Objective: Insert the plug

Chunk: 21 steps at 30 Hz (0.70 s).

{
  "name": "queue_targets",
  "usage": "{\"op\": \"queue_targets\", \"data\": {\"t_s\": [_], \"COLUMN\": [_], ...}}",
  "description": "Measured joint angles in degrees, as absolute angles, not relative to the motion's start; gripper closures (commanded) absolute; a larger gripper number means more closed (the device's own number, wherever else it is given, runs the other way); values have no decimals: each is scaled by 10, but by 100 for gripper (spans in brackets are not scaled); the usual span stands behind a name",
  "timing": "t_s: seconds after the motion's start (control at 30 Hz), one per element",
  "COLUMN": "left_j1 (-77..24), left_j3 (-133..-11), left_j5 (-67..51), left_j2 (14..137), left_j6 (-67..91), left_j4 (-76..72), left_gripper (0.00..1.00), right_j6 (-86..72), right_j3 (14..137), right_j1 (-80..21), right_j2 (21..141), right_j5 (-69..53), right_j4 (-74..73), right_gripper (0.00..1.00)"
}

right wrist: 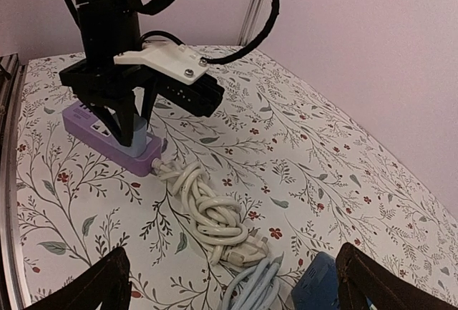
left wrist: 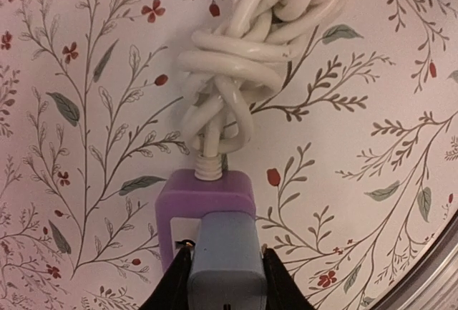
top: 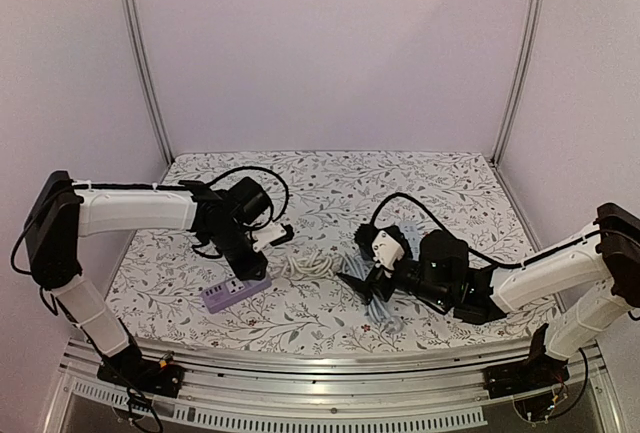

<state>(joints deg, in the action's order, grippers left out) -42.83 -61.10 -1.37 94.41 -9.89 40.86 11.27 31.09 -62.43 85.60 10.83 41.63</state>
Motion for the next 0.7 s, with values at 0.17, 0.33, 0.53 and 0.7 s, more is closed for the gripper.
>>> {"op": "queue_targets", "data": {"t_s": [0.17,0.33,0.53,0.7], "left_j1": [-451,-457,-460,-462], "left_j3": [-641,-686,-738,-742], "left_j5": [-6,-8,-8,-6], "left_j2": [973,1012,1056,1060], "left_j6": [-62,-39,-27,-24], "left_j4": [397,395,392,388], "left_gripper": [99,96,85,56], "right_j6": [114,114,114,114], "right_j3": [307,300,299,295], "right_j1": [-621,-620,-617,-617], "right_j2": [856,852,843,839], "right_j5": [115,119,130,135], "right_j4": [416,416,417,418], "right_gripper": [1,1,1,1]}}
